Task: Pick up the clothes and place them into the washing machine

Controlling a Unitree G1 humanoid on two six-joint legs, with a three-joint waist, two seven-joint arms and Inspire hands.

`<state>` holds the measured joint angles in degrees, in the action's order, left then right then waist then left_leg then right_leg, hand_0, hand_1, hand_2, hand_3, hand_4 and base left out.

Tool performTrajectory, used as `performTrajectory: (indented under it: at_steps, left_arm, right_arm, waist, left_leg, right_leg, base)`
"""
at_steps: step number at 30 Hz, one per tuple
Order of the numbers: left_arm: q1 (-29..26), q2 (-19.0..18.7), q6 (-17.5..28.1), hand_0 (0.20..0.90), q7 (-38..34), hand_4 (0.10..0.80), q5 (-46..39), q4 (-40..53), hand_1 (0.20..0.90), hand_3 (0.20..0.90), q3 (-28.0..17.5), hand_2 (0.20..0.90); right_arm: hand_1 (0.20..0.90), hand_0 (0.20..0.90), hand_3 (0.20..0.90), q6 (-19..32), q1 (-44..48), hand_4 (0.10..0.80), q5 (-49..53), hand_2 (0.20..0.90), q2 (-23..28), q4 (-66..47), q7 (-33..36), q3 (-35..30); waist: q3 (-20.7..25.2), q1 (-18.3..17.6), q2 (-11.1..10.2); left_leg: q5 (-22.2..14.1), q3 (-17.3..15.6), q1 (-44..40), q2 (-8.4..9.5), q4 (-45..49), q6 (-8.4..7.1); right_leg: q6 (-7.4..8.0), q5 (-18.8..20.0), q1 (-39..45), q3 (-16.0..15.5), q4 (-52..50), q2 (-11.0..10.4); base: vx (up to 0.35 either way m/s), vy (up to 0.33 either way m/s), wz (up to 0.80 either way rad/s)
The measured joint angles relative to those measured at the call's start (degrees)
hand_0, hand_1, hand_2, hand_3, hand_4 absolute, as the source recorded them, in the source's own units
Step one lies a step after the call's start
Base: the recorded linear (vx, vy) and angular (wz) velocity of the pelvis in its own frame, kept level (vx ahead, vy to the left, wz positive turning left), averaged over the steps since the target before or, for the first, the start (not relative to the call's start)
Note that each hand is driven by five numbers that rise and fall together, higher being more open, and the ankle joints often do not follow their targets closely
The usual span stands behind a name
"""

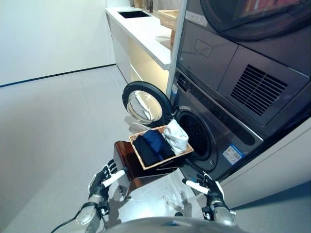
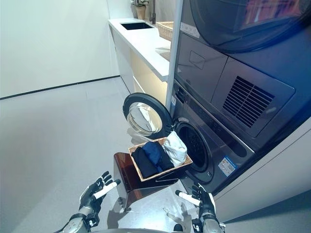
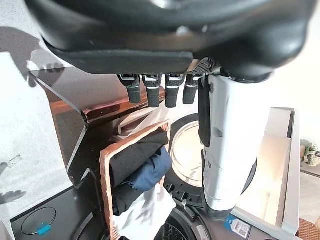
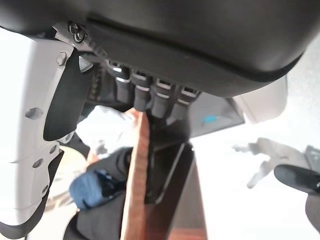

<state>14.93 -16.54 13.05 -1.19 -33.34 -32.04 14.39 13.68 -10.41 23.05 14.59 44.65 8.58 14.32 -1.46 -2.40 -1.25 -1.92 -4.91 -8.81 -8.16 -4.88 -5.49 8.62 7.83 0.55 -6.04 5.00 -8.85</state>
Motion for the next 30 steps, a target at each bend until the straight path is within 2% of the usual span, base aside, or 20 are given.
performTrajectory:
  at_steps: [12, 18, 23, 30]
  left_arm:
    - [0.0, 0.0, -0.1, 0.900, -0.1, 0.800, 0.0, 0.0, 0.900, 0.900, -0.1, 0.900]
    - [-0.3, 0.0, -0.1, 0.900, 0.0, 0.800, 0.1, -0.2, 0.900, 0.900, -0.2, 0.900]
    - [-1.0, 0.0, -0.2, 0.900, 0.0, 0.800, 0.1, -1.8, 0.900, 0.900, -0.1, 0.900]
    - [-2.1, 0.0, -0.2, 0.900, 0.6, 0.800, 0.1, -1.8, 0.900, 0.900, -0.1, 0.900]
  right_arm:
    - [0.900, 0.900, 0.900, 0.0, 0.0, 0.800, 0.0, 0.900, 0.0, 0.1, -0.2, 0.0]
    - [0.900, 0.900, 0.900, 0.0, 0.3, 0.800, 0.0, 0.900, 0.1, 1.6, -1.2, 0.0]
    - [0.900, 0.900, 0.900, 0.0, 0.4, 0.800, 0.0, 0.900, 0.5, 1.7, -1.2, -0.7]
    - [0.900, 0.900, 0.900, -0.1, 0.4, 0.800, 2.2, 0.900, 0.0, 2.2, -1.1, -3.2]
  waist:
    - [0.0, 0.1, -0.3]
    - [-1.6, 0.2, -1.5]
    - [-3.7, -0.1, -1.3]
    - [-3.5, -0.1, -1.1]
  left_leg:
    - [0.0, -0.1, -0.7, -0.22, 0.3, -0.04]
    - [-1.2, 0.5, 0.2, -0.33, 3.1, 0.23]
    - [-1.5, 2.3, 0.4, 1.04, 2.8, 0.71]
    - [-1.2, 1.8, 0.2, 2.80, 1.9, 1.50]
  right_leg:
    - [0.03, 0.0, 0.3, 0.4, 0.0, 0.2]
    - [-0.31, -0.3, 1.0, 0.5, -0.3, 0.3]
    - [-0.15, 0.0, 0.3, 0.9, -0.8, -0.7]
    - [0.66, 0.6, -0.1, 1.1, -0.9, -2.3]
  base:
    - [0.010, -0.028, -0.02]
    - [-0.038, -0.024, 0.02]
    - [0.010, 0.130, -0.02]
    - [0.041, 0.142, -0.01]
